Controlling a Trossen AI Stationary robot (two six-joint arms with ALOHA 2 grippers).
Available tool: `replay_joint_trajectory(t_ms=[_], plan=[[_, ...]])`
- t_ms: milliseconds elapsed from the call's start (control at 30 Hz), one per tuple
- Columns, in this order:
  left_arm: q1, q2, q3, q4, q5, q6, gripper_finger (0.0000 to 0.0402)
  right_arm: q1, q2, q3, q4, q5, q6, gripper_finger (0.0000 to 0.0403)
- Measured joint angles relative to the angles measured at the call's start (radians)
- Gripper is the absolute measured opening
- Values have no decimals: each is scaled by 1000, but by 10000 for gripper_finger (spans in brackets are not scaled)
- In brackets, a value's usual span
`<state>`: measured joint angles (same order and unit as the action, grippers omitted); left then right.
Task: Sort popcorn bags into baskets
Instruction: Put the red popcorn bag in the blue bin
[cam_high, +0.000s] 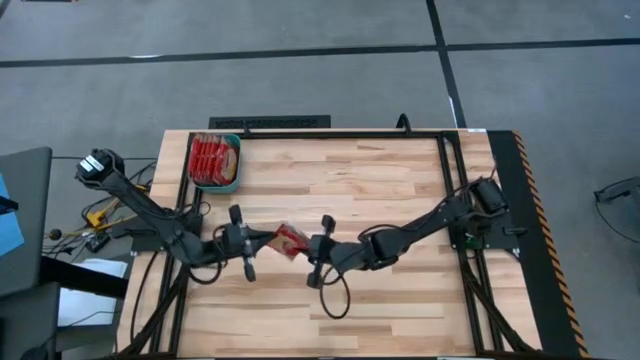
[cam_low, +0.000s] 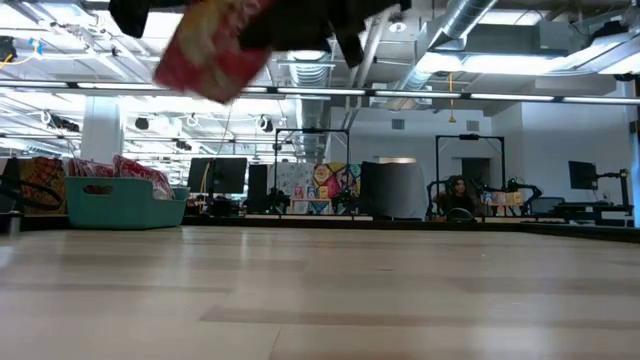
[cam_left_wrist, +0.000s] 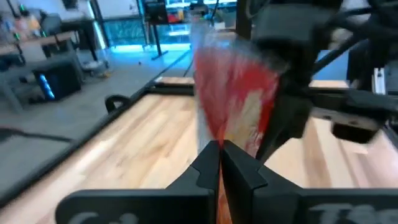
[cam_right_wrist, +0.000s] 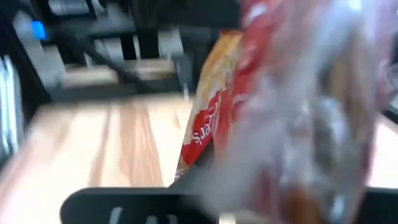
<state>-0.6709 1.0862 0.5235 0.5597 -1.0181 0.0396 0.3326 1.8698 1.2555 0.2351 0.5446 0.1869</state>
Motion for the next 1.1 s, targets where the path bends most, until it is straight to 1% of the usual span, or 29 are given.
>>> replay_joint_trajectory(t_ms=[67, 167, 233, 300, 400, 467, 600, 700, 800, 867, 1000, 1100], plan=[[-7, -29, 8, -49, -8, 33, 5, -11, -26, 2, -147, -69, 28, 16], [-4, -68, 33, -157, 2, 46, 28, -32, -50, 0, -320, -196, 82, 16], [25, -83, 55, -175, 59, 46, 52, -46, -64, 0, -402, -278, 104, 16], [84, -85, 69, -179, 167, 31, 80, -62, -69, 0, -439, -370, 108, 16], [204, -43, 98, -227, 434, -36, 128, -85, -66, -1, -468, -492, 96, 16], [276, -7, 123, -258, 580, -76, 161, -98, -65, -1, -463, -549, 95, 16], [390, 73, 178, -271, 783, -108, 219, -106, -66, -1, -469, -597, 93, 17], [456, 146, 234, -289, 910, -165, 246, -106, -66, -1, -470, -604, 80, 19], [513, 228, 307, -368, 1103, -213, 254, -106, -66, -1, -476, -629, 68, 19], [538, 290, 358, -424, 1182, -223, 252, -108, -66, -1, -482, -630, 68, 19], [558, 383, 450, -527, 1261, -212, 231, -113, -66, -1, -483, -629, 67, 22], [560, 444, 498, -578, 1293, -184, 197, -112, -66, -1, -490, -627, 68, 22]])
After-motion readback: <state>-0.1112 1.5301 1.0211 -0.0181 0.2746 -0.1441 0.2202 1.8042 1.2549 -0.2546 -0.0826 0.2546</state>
